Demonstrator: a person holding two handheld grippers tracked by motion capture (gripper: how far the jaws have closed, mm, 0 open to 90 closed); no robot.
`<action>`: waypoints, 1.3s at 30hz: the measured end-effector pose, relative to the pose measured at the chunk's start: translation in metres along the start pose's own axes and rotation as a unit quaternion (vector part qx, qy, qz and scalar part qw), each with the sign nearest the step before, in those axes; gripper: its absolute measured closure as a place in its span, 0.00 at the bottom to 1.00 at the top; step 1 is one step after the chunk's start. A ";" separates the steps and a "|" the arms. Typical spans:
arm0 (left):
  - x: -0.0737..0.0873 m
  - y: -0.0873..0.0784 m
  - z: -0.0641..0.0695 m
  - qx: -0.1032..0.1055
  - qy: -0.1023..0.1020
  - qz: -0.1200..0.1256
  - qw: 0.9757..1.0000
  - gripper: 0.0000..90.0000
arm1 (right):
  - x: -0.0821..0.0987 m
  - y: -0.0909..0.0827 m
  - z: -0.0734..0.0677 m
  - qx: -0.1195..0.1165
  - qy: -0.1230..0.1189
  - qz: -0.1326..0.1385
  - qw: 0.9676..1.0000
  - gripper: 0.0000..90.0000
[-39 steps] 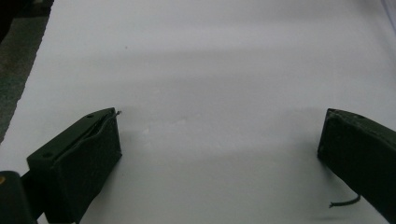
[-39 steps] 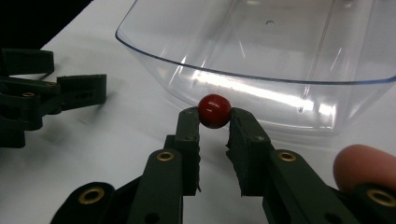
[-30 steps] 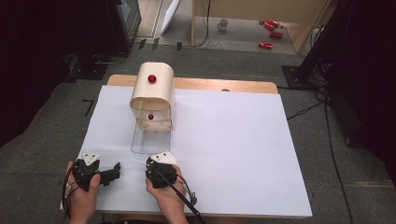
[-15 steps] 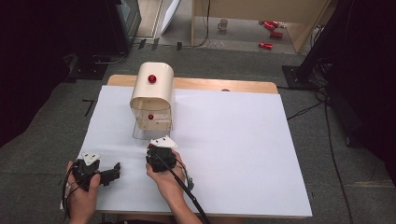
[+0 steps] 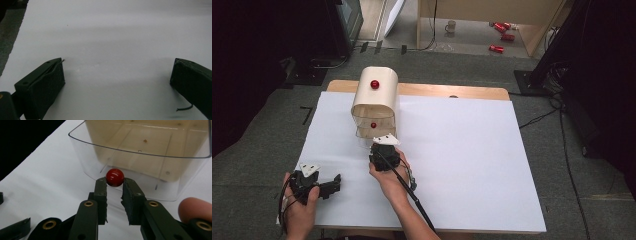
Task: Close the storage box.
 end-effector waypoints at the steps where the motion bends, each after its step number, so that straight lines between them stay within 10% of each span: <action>1: 0.000 0.000 0.000 0.000 0.001 0.000 1.000 0.00 | -0.002 0.003 0.002 0.003 -0.001 0.000 1.000 0.84; 39: 0.000 0.000 0.000 0.000 -0.002 0.000 1.000 0.00 | -0.015 0.018 0.022 0.010 -0.004 0.002 1.000 0.81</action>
Point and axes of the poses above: each handheld gripper's, and its own axes: y roughly forward along the jaws, x roughly out of its underside, z roughly to its right, the point moved 2 cm from there along y, roughly forward along the jaws, and after that the axes turned 12 degrees about -x, right-handed, at the moved point
